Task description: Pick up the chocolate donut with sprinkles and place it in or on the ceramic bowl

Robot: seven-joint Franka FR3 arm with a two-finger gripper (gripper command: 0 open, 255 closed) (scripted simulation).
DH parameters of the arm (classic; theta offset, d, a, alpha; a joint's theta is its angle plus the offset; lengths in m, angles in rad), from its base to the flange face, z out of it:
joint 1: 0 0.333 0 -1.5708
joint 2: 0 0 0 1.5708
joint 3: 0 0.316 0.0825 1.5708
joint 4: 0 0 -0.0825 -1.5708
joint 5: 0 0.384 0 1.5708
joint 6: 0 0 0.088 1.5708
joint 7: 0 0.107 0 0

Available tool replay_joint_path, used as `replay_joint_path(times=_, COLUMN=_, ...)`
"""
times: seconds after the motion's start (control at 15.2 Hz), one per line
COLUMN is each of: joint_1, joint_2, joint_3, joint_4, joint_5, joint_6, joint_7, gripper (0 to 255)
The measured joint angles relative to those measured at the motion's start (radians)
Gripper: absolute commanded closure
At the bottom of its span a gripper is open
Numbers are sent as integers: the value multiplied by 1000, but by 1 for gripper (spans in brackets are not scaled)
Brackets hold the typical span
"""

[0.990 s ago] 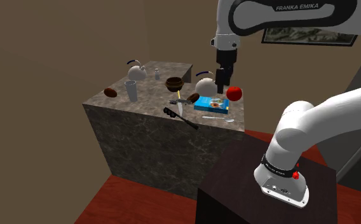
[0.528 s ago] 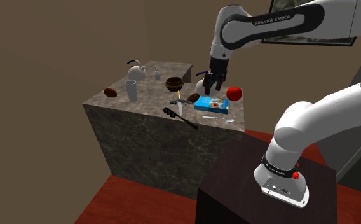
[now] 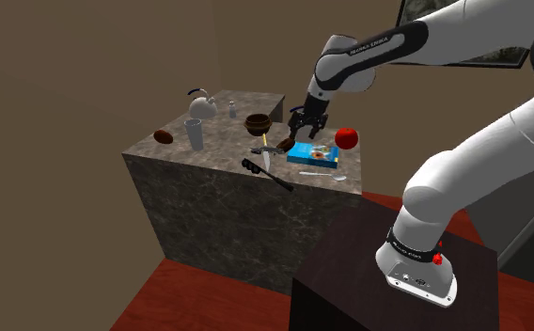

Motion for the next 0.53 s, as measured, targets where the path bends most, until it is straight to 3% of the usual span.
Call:
replay_joint_path(times=0.26, joint_1=-2, joint_2=102, joint_3=-58, joint_4=-1, joint_5=99, joint_6=172, joint_7=-12, gripper=0)
replay_joint_path(times=0.53, joint_1=30, joint_2=226, joint_3=-129, joint_4=24, joint_5=260, joint_6=333, joint_7=-66, gripper=0)
